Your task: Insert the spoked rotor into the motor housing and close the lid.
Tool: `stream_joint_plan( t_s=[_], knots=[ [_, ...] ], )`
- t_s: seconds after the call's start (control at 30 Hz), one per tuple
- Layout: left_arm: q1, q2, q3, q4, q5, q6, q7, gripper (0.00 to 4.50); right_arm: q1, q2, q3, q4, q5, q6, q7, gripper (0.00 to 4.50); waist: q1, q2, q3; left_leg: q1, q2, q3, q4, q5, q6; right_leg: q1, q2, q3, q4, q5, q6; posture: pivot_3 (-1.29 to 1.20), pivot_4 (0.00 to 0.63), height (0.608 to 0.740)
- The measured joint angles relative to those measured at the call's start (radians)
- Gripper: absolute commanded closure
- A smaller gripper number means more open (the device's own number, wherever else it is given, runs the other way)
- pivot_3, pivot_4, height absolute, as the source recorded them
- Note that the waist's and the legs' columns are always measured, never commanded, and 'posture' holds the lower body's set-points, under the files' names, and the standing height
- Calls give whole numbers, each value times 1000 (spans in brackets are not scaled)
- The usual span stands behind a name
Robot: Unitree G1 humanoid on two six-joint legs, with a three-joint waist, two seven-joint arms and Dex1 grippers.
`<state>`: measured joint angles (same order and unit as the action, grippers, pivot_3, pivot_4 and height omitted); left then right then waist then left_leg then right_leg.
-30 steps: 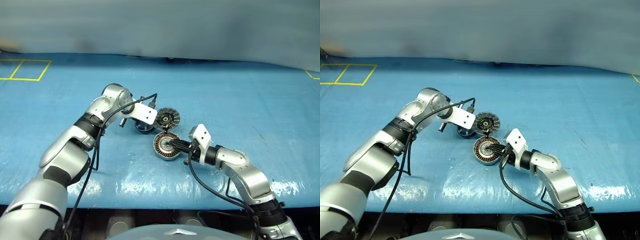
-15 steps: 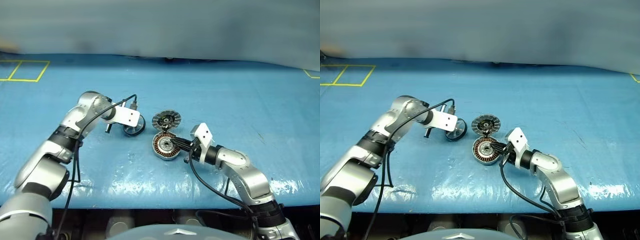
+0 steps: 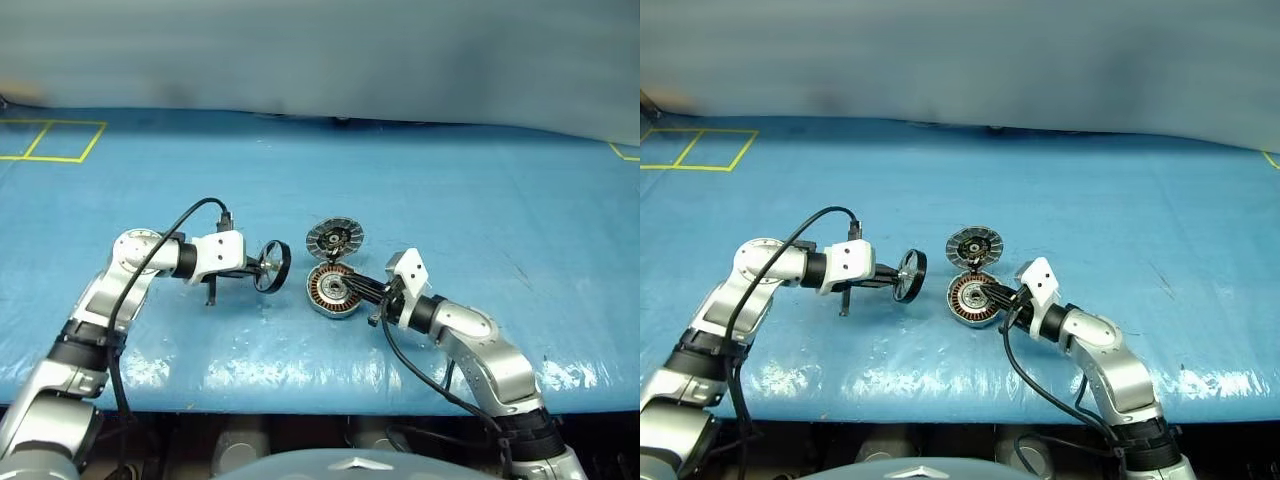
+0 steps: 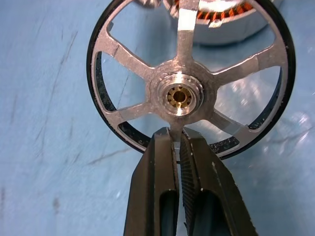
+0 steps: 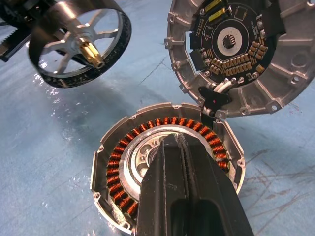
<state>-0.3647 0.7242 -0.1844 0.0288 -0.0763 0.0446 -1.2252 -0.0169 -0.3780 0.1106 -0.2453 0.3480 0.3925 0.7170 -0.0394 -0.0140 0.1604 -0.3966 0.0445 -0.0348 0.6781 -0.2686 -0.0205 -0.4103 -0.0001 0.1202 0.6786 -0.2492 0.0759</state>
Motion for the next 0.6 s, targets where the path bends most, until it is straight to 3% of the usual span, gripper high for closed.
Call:
stream_joint_plan(
  t_s=[0.27,0.6],
  knots=[
    [48,-24,16,-81,-122,103,-1,4470,32,5,-52,72,34,-93,44,4500,1,0,0,2,0,0,3,0,0,3,1,0,0,0,3,0,150,740],
    [-67,-99,-48,-33,-102,121,4,4470,83,-4,-77,99,52,-126,75,4500,0,0,0,2,0,0,3,0,0,2,1,1,0,1,3,0,150,740]
  ],
)
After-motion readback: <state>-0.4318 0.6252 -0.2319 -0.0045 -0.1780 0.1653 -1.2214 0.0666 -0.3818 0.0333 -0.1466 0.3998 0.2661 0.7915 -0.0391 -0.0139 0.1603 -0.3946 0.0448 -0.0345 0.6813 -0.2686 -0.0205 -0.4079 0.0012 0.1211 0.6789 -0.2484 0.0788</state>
